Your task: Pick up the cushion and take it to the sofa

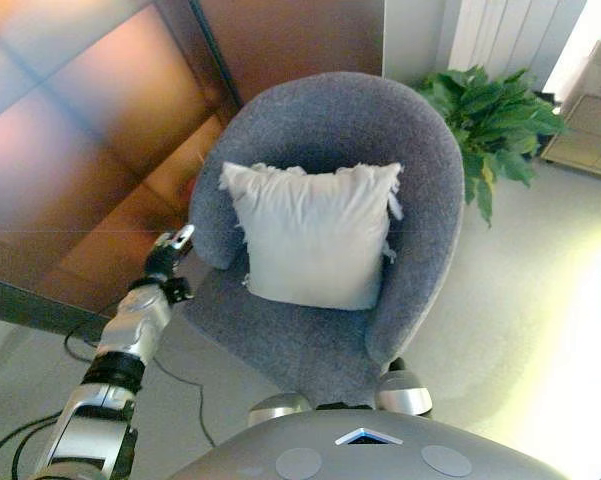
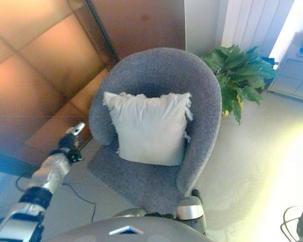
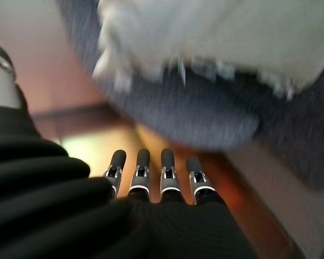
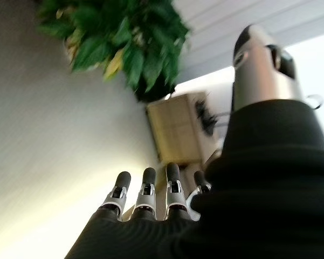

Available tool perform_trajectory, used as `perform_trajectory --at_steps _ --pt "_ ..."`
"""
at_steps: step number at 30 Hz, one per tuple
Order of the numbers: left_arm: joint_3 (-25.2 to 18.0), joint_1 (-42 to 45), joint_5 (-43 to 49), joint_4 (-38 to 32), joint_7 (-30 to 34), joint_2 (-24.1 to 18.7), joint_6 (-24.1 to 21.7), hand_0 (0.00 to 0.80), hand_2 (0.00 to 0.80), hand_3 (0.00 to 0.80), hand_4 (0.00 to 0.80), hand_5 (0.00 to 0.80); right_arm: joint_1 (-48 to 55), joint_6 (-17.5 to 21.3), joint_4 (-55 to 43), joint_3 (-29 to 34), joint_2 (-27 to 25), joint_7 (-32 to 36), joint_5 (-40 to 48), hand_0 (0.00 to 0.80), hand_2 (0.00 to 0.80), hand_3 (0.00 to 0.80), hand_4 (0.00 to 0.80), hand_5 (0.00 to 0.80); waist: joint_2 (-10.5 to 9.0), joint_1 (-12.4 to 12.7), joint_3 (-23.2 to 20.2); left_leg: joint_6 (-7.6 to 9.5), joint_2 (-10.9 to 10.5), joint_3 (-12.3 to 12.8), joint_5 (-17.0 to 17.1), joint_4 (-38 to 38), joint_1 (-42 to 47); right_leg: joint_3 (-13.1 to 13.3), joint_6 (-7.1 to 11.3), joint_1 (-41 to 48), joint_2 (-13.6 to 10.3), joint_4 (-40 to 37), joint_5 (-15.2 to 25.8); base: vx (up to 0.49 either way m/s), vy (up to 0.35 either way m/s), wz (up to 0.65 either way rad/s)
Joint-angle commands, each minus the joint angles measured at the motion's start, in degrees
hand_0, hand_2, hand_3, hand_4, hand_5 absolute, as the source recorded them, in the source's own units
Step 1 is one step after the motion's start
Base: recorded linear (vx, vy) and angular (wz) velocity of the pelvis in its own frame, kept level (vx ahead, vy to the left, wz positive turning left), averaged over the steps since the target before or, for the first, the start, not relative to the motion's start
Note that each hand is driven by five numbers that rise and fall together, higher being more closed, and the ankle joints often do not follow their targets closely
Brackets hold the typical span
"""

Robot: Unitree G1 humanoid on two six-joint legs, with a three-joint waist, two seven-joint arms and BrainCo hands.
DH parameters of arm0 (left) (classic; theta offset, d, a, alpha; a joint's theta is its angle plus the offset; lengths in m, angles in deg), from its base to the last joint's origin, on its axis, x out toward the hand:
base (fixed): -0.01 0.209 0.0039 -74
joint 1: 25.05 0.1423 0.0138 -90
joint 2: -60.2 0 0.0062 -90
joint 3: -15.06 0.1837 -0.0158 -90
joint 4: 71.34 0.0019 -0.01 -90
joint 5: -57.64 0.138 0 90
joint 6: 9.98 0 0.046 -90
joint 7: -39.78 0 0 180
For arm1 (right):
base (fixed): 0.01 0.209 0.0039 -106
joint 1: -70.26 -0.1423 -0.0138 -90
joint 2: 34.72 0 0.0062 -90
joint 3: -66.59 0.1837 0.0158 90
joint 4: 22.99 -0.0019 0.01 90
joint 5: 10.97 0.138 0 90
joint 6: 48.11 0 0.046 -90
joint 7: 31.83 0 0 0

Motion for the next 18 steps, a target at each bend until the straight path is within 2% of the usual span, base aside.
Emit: perform_trajectory --at_steps 1,4,8,13,16,17,18 --pt "-3.5 0.2 2.2 -2.7 -3.4 -2.7 -4.7 0.000 0.000 0.000 0.000 0.000 2.3 4.9 -5.3 4.8 -4.1 -3.1 -1.7 0.000 0.000 0.000 0.000 0.000 -2.46 2.0 -0.5 -5.05 2.3 -3.5 -4.5 2.1 -1.5 -3.9 0.12 -0.3 -0.3 2.1 -5.9 0.000 0.000 0.00" --pt "-8.7 4.0 6.9 -3.2 -5.6 -1.8 -6.0 0.000 0.000 0.000 0.000 0.000 6.9 5.9 -7.5 9.3 -0.9 -6.2 -2.7 0.000 0.000 0.000 0.000 0.000 -3.59 2.5 -1.0 -5.10 2.6 -3.8 -4.8 2.2 -1.2 -4.6 -0.04 0.5 -0.1 1.9 -6.2 -0.030 -0.046 -0.02" --pt "-11.3 7.2 10.8 0.3 -6.4 -1.5 -1.8 0.000 0.000 0.000 0.000 0.000 11.2 4.7 -10.9 12.3 2.8 -7.6 -4.1 0.000 0.000 0.000 0.000 0.000 -4.62 2.8 -1.9 -5.18 2.9 -4.1 -5.2 2.3 -0.9 -5.4 -0.12 1.4 0.1 1.8 -6.6 -0.059 -0.028 -0.01" --pt "-13.5 10.0 13.2 16.7 -8.4 0.0 -4.0 0.000 0.000 0.000 0.000 0.000 15.3 6.4 -12.8 9.4 12.2 -7.6 -11.7 0.000 0.000 0.000 0.000 0.000 -6.09 2.5 -3.3 -4.91 3.5 -4.1 -6.2 2.5 -1.1 -5.0 0.07 1.3 0.7 2.2 -7.9 -0.122 -0.020 0.02" --pt "-14.9 11.1 7.5 26.6 -7.9 3.9 0.3 0.000 0.000 0.000 0.000 0.000 17.6 7.4 -10.6 3.6 20.4 -8.3 -16.7 0.000 0.000 0.000 0.000 0.000 -7.02 2.1 -4.0 -4.65 3.9 -4.1 -6.6 2.9 -1.4 -4.0 0.00 1.0 1.4 2.8 -8.8 -0.130 -0.033 0.06" --pt "-14.7 11.5 8.0 29.6 -7.3 5.3 1.4 0.000 0.000 0.000 0.000 0.000 18.1 8.1 -9.0 2.0 22.7 -8.0 -18.5 0.000 0.000 0.000 0.000 0.000 -7.32 2.1 -4.0 -4.55 4.0 -4.1 -6.8 3.0 -1.2 -3.9 -0.03 1.1 1.6 2.9 -9.1 -0.125 -0.059 0.05" --pt "-13.8 12.7 9.4 34.6 -7.4 7.7 1.7 0.000 0.000 0.000 0.000 0.000 19.2 8.4 -6.1 -1.6 27.1 -8.7 -20.2 0.000 0.000 0.000 0.000 0.000 -7.92 2.1 -4.6 -4.31 4.2 -3.8 -6.6 2.8 -1.5 -3.6 -0.27 1.0 2.0 2.6 -8.9 -0.114 -0.057 0.05"
